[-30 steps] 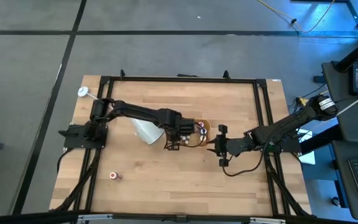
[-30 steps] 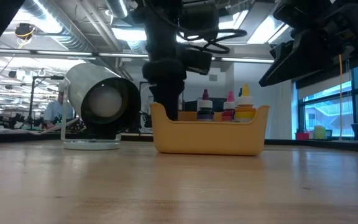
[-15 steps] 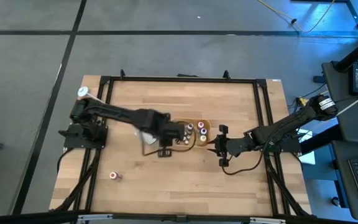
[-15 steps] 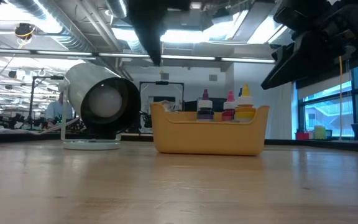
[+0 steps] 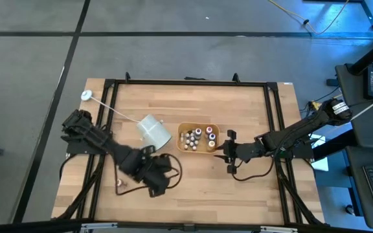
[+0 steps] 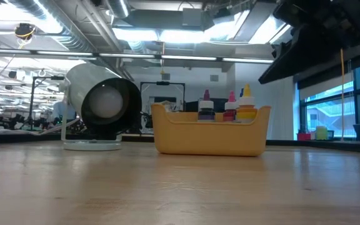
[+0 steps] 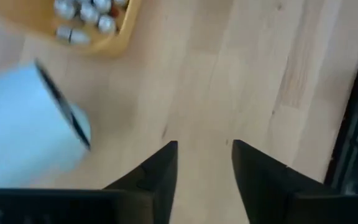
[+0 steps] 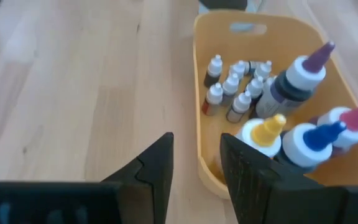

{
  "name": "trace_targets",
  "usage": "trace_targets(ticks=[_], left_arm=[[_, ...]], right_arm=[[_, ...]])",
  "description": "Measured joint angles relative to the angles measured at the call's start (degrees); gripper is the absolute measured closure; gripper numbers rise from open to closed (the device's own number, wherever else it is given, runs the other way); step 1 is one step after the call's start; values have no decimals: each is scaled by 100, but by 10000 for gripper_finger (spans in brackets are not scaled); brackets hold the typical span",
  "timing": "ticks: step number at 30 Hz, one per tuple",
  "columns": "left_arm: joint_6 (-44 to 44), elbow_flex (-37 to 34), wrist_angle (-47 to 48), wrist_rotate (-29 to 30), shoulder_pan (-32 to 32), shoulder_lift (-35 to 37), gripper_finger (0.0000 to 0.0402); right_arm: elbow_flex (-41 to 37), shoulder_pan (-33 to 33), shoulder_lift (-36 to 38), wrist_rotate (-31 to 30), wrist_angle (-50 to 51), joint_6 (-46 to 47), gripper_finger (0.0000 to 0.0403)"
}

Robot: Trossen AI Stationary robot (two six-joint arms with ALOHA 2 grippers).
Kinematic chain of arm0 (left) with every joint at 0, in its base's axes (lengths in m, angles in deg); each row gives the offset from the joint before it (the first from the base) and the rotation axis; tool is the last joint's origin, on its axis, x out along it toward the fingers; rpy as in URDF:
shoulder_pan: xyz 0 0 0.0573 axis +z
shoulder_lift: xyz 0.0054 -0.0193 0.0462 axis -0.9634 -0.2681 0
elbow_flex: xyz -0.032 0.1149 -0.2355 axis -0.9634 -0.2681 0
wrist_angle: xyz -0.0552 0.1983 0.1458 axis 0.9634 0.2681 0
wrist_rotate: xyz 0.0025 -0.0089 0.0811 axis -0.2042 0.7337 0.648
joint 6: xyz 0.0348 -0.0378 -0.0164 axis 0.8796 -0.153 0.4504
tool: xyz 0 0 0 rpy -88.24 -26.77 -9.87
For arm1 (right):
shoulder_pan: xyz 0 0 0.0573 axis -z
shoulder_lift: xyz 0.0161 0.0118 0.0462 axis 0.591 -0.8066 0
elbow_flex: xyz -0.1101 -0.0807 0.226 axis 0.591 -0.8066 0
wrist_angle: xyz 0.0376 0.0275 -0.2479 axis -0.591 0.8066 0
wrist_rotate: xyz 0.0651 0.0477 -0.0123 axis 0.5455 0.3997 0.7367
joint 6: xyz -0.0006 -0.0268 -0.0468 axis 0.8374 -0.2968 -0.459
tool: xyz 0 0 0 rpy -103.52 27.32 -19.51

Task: Pick & Place food coloring
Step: Put the large orange food coloring bottle into the yellow bin

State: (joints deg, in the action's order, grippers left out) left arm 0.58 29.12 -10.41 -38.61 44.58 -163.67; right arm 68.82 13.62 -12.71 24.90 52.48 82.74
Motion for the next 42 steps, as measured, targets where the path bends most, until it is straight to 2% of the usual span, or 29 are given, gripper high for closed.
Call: trace_targets(ticks=[6, 11, 15, 18, 24, 27, 30, 40, 42], left_arm=[[-2256, -1, 919, 374, -730, 1, 185], [-4233, -3, 1899, 109, -1363, 1, 139], [-4983, -5, 1778, 93, -1863, 12, 127], [-5147, -5, 1444, 415, -2192, 12, 126], [-4709, -5, 709, 1067, -2564, 12, 125], [-4371, -5, 465, 1067, -2606, 12, 125], [-4685, -5, 578, 1034, -2540, 9, 125], [-4687, -5, 1901, 408, -2169, 12, 125], [-4779, -126, 1857, 224, -2154, 99, 125]], right_arm=[[0, 0, 0, -2, -677, -305, 269], [0, 0, 0, -1, -1237, -307, 269], [0, 0, 0, 0, -1417, -317, 269], [0, 0, 0, 2, -1430, -317, 269], [0, 0, 0, 2, -1463, -317, 269], [0, 0, 0, 0, -1463, -317, 269], [0, 0, 0, 0, -1462, -316, 269], [0, 27, 0, 1, -1457, -316, 269], [0, 54, 0, 0, -1458, -298, 269]])
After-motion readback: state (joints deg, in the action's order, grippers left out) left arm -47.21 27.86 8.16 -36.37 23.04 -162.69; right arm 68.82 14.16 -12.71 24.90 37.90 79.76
